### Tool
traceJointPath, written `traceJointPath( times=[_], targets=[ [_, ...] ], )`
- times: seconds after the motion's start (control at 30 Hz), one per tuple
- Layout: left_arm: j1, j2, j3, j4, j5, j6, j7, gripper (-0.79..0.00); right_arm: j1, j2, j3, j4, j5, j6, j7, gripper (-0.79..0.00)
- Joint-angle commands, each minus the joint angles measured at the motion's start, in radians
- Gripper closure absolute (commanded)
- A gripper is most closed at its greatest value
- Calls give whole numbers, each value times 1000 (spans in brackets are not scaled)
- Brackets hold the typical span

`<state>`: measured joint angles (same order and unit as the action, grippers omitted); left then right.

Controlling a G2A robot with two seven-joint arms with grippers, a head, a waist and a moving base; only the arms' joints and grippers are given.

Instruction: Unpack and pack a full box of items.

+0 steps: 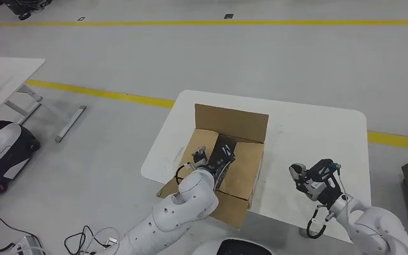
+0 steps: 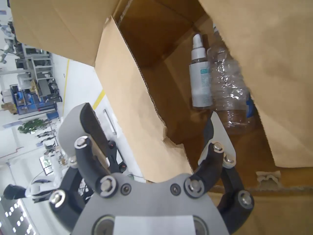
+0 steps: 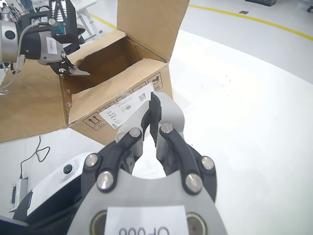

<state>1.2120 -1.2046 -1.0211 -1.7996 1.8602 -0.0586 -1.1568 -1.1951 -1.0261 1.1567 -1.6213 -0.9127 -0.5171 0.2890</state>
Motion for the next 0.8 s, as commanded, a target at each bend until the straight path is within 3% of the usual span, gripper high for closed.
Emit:
traceJointPath(
  times=[0.0, 0.17, 0.2, 0.23, 0.3, 0.77],
  targets=[
    [-13, -5, 7, 13, 24, 13, -14, -785, 0, 0, 0, 0, 0, 0, 0, 0],
    [-27, -15, 5, 35, 62, 33, -33, -785, 0, 0, 0, 0, 0, 0, 0, 0],
    [-28, -17, 3, 39, 74, 40, -34, -668, 0, 0, 0, 0, 0, 0, 0, 0],
    [-28, -18, 4, 45, 85, 40, -33, -382, 0, 0, 0, 0, 0, 0, 0, 0],
    [-31, -23, -2, 57, 74, 47, -42, 0, 0, 0, 0, 0, 0, 0, 0, 0],
    [-24, -40, -84, 33, 11, 45, -23, 0, 0, 0, 0, 0, 0, 0, 0, 0]
  ],
)
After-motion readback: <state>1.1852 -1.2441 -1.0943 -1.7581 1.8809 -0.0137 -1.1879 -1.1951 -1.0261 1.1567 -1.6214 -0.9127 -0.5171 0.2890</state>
